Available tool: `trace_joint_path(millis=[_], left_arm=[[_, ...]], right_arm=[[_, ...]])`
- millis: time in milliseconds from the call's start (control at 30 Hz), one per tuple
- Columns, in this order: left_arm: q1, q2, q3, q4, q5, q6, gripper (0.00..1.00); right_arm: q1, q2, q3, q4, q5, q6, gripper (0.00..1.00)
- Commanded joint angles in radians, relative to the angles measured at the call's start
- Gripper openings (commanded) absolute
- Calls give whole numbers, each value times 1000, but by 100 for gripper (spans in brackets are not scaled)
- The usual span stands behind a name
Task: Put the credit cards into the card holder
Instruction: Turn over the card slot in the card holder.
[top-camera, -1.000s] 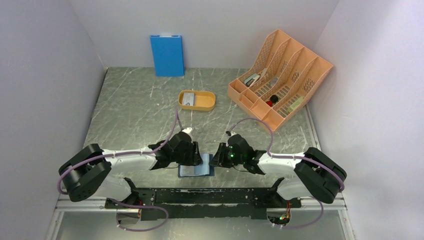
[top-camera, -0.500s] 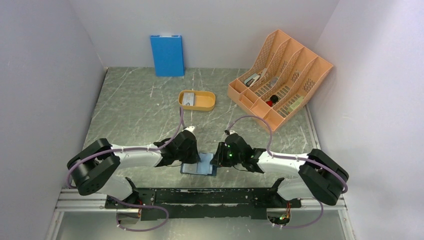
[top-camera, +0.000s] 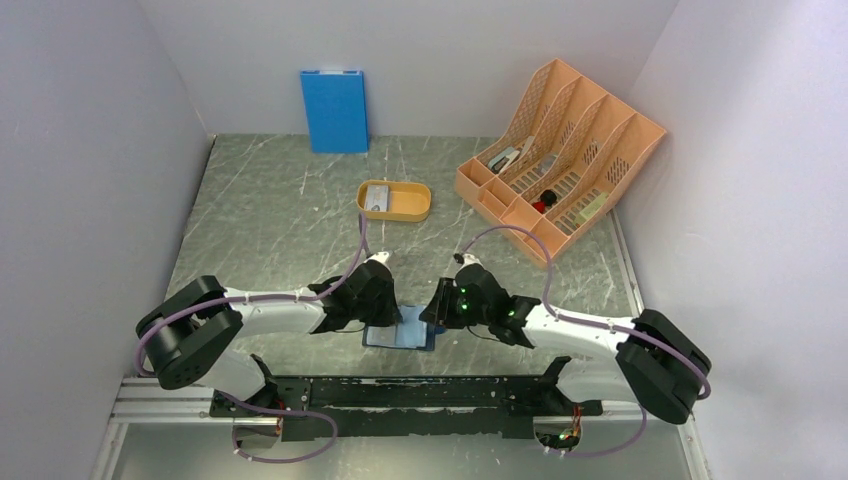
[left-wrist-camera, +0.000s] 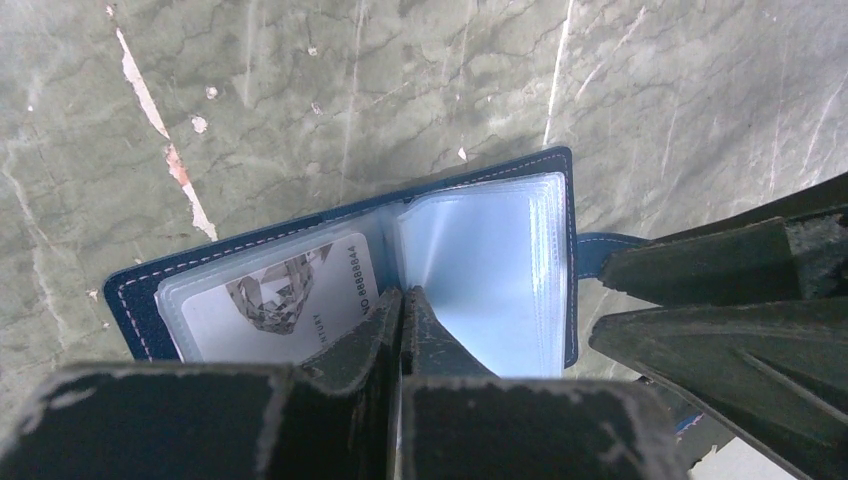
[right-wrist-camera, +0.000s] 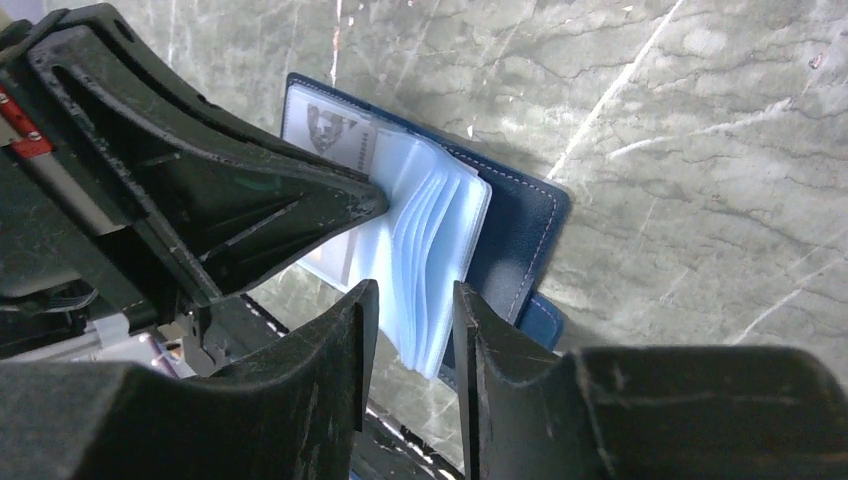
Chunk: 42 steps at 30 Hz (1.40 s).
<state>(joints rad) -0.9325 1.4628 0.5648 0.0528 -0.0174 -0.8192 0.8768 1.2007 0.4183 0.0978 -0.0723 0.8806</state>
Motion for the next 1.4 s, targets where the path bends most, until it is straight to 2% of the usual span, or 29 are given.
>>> trace_joint_path(millis=[0, 933, 1200, 1300, 1367], left_arm=[[-6, 37, -37, -76, -50, 7, 5], [-6, 20, -46, -70, -35, -5, 5], [-5, -3, -35, -82, -27, -7, 5], [-5, -27, -24, -101, -26, -4, 13], [-6, -47, -16, -119, -26, -1, 22]], right_arm=[[5, 43, 50, -25, 31, -20, 37], [5, 168, 74, 16, -1, -27, 38], [16, 177, 86, 32, -35, -43, 42], [22, 180, 91, 30, -37, -45, 44], [23, 179, 91, 31, -37, -43, 45]])
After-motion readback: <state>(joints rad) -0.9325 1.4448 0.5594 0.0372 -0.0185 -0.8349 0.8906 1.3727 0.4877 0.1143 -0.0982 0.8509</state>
